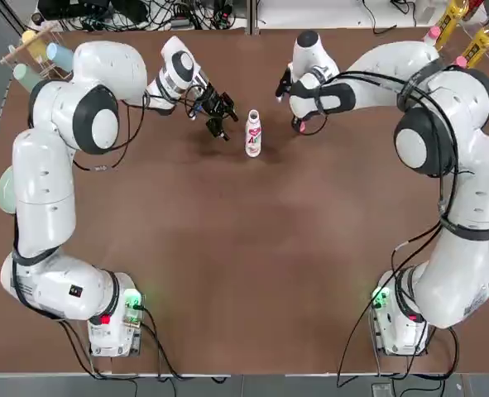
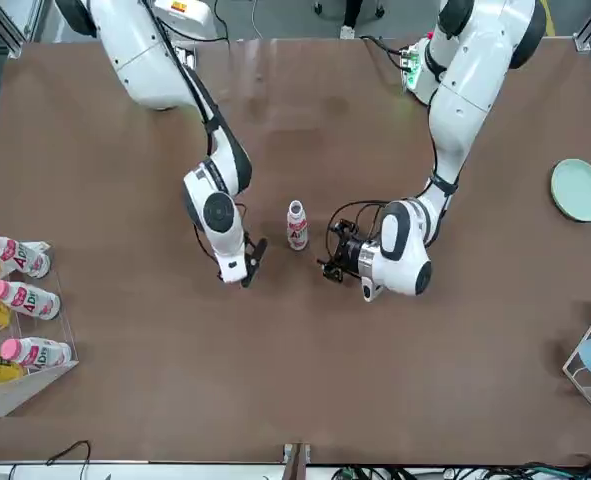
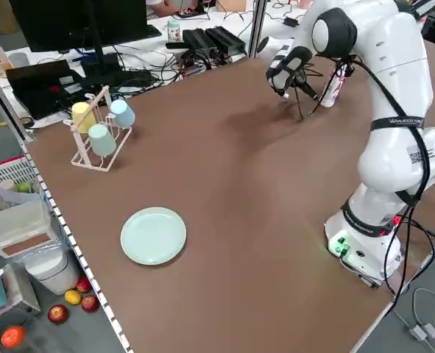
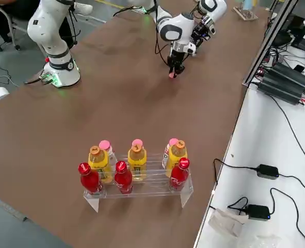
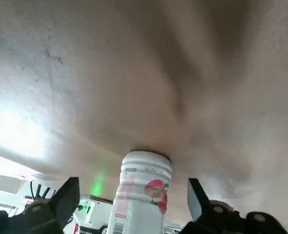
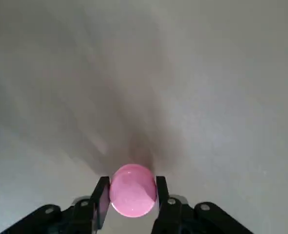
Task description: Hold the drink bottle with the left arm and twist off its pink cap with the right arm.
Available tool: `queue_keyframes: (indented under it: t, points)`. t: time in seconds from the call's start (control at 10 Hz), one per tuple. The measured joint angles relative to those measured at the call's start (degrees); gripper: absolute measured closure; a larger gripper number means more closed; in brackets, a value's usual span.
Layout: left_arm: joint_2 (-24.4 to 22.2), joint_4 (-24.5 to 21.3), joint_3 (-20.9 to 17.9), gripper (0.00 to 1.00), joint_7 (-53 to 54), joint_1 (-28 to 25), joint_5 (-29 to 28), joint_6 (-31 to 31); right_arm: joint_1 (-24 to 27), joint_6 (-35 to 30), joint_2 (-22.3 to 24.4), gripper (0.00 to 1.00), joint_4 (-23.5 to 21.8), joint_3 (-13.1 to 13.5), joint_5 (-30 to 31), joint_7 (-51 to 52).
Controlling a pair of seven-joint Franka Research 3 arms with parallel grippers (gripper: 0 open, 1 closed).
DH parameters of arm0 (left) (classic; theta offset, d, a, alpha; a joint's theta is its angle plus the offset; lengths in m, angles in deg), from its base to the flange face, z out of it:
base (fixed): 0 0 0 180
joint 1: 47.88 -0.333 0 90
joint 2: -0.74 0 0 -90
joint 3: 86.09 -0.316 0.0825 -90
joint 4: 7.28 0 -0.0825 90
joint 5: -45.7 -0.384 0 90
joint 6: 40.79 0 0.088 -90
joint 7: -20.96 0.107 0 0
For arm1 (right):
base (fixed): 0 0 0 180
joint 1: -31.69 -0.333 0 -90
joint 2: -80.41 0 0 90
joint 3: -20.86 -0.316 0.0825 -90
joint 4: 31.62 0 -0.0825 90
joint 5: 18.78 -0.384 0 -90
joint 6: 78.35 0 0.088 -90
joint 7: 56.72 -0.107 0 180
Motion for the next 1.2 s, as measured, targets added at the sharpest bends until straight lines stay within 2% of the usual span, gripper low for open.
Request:
queue_keyframes:
  t: [0.1,0.3,0.5,0.7,0.9,1.0,1.2]
  points:
    - [0.00,0.03,0.00,0.02,-0.01,0.00,-0.02,0.00,0.11,0.22,0.10,0.55,-0.28,0.00,0.00,0.00]
    - [0.00,0.06,-0.02,0.00,-0.03,-0.04,-0.05,0.00,0.20,0.51,0.13,0.30,-0.37,0.03,0.00,-0.05]
    - [-0.12,0.50,-0.09,0.00,-0.06,-1.17,-0.05,-0.07,1.80,0.57,0.59,0.02,-0.25,0.21,0.00,0.04]
    - [-1.42,1.23,-0.12,0.00,-1.00,-3.46,-0.05,-1.05,2.83,-2.50,4.62,0.00,0.18,0.36,0.00,-0.26]
    - [-3.31,1.38,-0.36,0.00,-2.11,-5.49,-0.27,-3.88,5.17,-11.70,12.19,0.00,1.32,0.69,0.00,-1.29]
    - [-4.44,1.41,-1.11,0.00,-2.49,-5.51,-2.05,-6.27,7.47,-18.10,16.73,0.00,2.09,0.78,0.00,-1.25]
    - [-7.38,1.46,-2.65,0.00,-5.08,-5.30,-10.97,-9.69,10.06,-28.89,25.77,0.00,3.66,0.87,0.00,-1.33]
